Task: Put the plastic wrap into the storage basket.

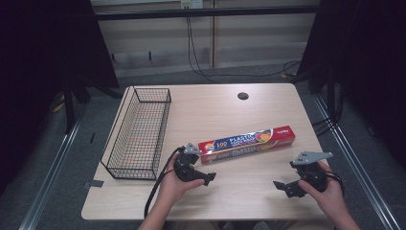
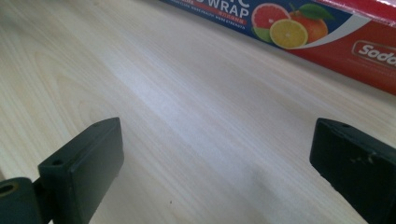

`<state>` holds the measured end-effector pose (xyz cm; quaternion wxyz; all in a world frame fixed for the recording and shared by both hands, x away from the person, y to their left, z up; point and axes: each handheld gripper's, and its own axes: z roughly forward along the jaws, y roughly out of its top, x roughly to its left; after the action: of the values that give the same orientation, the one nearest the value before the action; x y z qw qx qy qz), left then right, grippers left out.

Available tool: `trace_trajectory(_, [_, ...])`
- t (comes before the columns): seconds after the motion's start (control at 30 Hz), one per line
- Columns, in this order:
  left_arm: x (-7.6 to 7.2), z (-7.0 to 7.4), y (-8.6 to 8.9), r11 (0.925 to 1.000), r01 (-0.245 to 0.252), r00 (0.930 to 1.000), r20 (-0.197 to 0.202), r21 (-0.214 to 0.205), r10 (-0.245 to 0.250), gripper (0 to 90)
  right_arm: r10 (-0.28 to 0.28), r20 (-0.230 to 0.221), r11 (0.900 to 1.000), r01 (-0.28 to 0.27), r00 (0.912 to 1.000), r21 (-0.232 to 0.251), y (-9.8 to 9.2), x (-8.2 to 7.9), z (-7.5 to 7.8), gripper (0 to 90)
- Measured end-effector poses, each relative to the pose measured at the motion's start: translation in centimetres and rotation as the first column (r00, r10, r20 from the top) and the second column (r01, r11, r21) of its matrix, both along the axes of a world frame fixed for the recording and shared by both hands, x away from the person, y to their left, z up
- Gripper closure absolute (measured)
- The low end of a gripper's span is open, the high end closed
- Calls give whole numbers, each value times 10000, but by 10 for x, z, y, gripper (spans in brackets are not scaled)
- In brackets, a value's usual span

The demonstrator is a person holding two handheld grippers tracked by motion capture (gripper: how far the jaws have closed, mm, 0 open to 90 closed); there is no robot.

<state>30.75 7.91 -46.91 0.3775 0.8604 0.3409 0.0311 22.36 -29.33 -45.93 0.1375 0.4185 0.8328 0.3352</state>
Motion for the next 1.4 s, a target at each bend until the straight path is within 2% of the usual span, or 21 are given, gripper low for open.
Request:
trace_trajectory(0.07, [2, 4, -1, 9997, 20, 10000, 51, -223, -19, 16, 49, -51, 10000, -49, 10000, -16, -3, -2, -1, 27])
trace_trajectory(0.23, [6, 11, -4, 9996, 193, 9998, -37, -183, -194, 16, -147, -29, 9999, 147, 9999, 3, -10, -6, -2, 27])
trace_trajectory(0.27, [9, 14, -4, 9992, 225, 9997, -74, -324, -227, 16, -282, -129, 9996, 282, 9995, -13, -11, -8, -2, 27])
trace_trajectory(0.37, [13, 20, -6, 9986, 297, 9995, 78, -443, -294, 16, -304, -102, 9995, 304, 9995, 26, -14, -11, -2, 27])
trace_trajectory(0.47, [18, 24, -9, 9979, 307, 9995, 45, -565, -305, 16, -351, -108, 9994, 352, 9993, 61, -17, -13, -3, 27])
trace_trajectory(0.53, [21, 25, -12, 9970, 386, 9992, 130, -674, -378, 16, -484, -242, 9988, 484, 9985, 14, -17, -15, -4, 28])
trace_trajectory(0.67, [26, 28, -18, 9977, 532, 9984, 230, -425, -522, 25, -493, -270, 9988, 493, 9984, 5, -18, -16, -5, 29])
trace_trajectory(0.77, [31, 32, -23, 9966, 661, 9977, 198, -496, -652, 31, -456, -299, 9990, 456, 9985, 1, -17, -16, -5, 31])
trace_trajectory(0.87, [38, 34, -30, 9966, 770, 9969, 157, -299, -766, 36, -416, -253, 9991, 416, 9988, 11, -18, -16, -6, 31])
trace_trajectory(0.93, [43, 36, -35, 9968, 731, 9972, 171, -321, -726, 36, -473, -329, 9989, 475, 9983, 62, -19, -16, -6, 31])
trace_trajectory(1.1, [57, 42, -49, 9940, 1082, 9940, 162, -145, -1080, 43, -375, -396, 9992, 380, 9985, 116, -19, -15, -7, 33])
trace_trajectory(1.2, [62, 42, -58, 9934, 1145, 9934, 43, -97, -1145, 46, -306, -358, 9994, 310, 9989, 117, -19, -14, -7, 33])
trace_trajectory(1.27, [64, 43, -64, 9917, 1287, 9917, 65, 17, -1287, 49, -369, -400, 9993, 372, 9985, 55, -19, -14, -7, 33])
trace_trajectory(1.37, [66, 42, -71, 9908, 1353, 9908, 59, -53, -1353, 56, -357, -406, 9993, 360, 9985, 58, -19, -13, -7, 33])
trace_trajectory(1.4, [66, 41, -73, 9906, 1368, 9905, 107, 56, -1368, 56, -321, -376, 9995, 323, 9988, 47, -20, -13, -7, 33])
